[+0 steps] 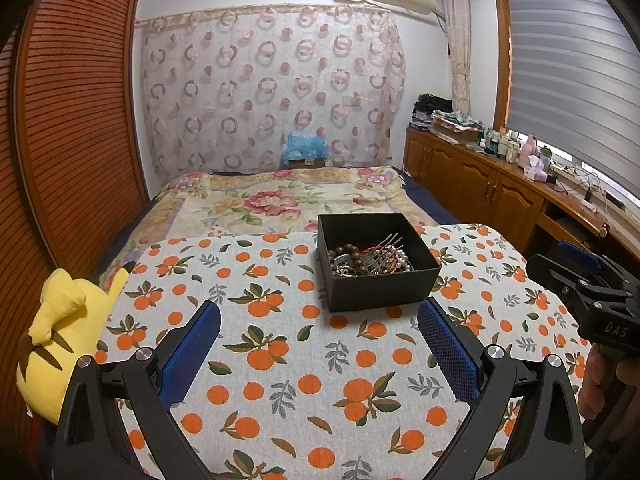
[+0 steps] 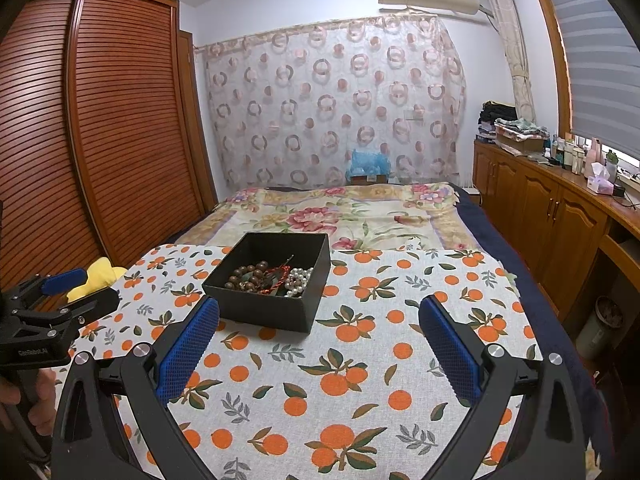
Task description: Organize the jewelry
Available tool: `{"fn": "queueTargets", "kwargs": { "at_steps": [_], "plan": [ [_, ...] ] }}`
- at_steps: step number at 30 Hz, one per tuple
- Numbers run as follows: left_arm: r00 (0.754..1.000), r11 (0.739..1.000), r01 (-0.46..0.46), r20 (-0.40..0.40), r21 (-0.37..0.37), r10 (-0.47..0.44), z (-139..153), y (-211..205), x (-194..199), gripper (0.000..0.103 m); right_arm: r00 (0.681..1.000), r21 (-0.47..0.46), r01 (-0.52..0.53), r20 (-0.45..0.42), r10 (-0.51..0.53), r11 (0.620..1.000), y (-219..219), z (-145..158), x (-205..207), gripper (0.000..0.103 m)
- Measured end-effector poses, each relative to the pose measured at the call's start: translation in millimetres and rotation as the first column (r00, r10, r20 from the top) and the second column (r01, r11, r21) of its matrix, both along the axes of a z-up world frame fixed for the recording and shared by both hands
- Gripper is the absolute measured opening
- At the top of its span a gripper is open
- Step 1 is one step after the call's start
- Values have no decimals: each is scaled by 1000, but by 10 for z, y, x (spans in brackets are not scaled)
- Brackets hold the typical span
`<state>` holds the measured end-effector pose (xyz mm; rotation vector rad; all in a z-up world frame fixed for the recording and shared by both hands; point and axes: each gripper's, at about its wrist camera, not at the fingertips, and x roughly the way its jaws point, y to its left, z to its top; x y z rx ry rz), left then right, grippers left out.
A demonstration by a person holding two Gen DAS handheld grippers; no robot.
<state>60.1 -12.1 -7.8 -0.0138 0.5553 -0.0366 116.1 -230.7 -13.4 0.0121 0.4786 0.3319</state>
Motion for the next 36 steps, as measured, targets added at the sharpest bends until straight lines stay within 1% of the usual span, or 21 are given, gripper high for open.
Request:
{"fn": "queueTargets", "kwargs": {
  "at_steps": [36],
  "plan": [
    [1000, 1000, -1, -1, 0, 1, -5, -6, 10, 95, 1000, 0, 6, 2, -6, 1000, 11, -20, -8, 101]
  ]
}}
